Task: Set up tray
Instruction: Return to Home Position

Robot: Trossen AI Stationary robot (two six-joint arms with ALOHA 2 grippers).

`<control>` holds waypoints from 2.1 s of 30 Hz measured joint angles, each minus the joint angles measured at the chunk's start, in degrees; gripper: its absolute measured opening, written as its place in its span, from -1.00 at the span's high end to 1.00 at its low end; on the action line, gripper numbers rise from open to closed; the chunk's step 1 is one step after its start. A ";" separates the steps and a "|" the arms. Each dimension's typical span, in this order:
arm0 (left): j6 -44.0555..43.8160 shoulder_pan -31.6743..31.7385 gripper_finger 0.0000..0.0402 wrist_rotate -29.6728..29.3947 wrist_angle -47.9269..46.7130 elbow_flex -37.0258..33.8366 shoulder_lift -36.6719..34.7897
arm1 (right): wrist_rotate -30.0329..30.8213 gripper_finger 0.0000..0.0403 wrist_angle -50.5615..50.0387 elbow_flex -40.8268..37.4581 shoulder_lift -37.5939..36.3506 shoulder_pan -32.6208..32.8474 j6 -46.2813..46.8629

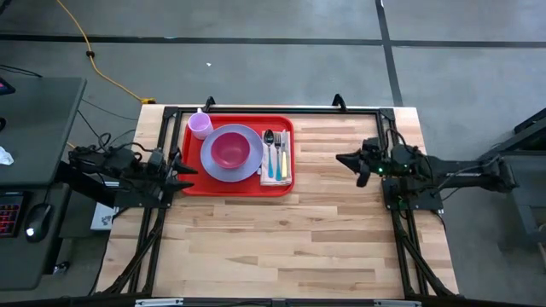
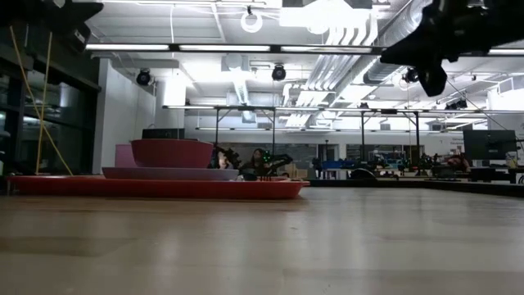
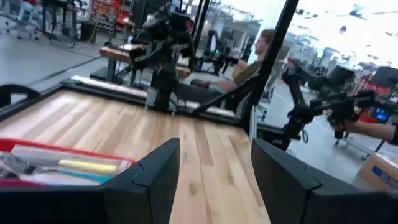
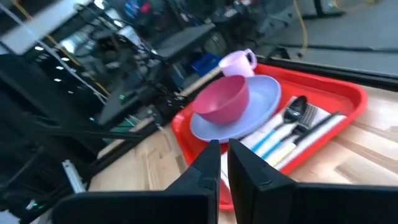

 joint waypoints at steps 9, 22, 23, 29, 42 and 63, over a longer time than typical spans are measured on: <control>1.11 -0.01 -0.13 -0.22 6.67 -7.28 0.00 | 0.00 0.95 10.14 -11.34 -7.84 2.00 -1.02; 1.23 0.01 -0.13 -0.35 5.25 -10.02 0.00 | -0.16 0.95 11.23 -16.25 -15.03 1.91 -1.12; 1.43 0.01 -0.13 -0.36 5.34 -10.02 0.00 | -0.34 0.96 11.16 -16.25 -15.86 1.89 -1.36; 2.52 0.01 -0.13 -0.45 6.05 -10.02 0.00 | -1.48 0.98 7.04 -16.25 -22.24 1.87 -1.45; 4.69 0.01 -0.13 0.07 11.32 -12.41 0.02 | -1.07 0.96 -0.87 -16.21 -26.61 1.89 0.41; 6.12 0.07 -0.13 -1.53 19.13 -19.72 0.02 | 2.16 0.96 2.20 -18.26 -26.54 1.89 -6.27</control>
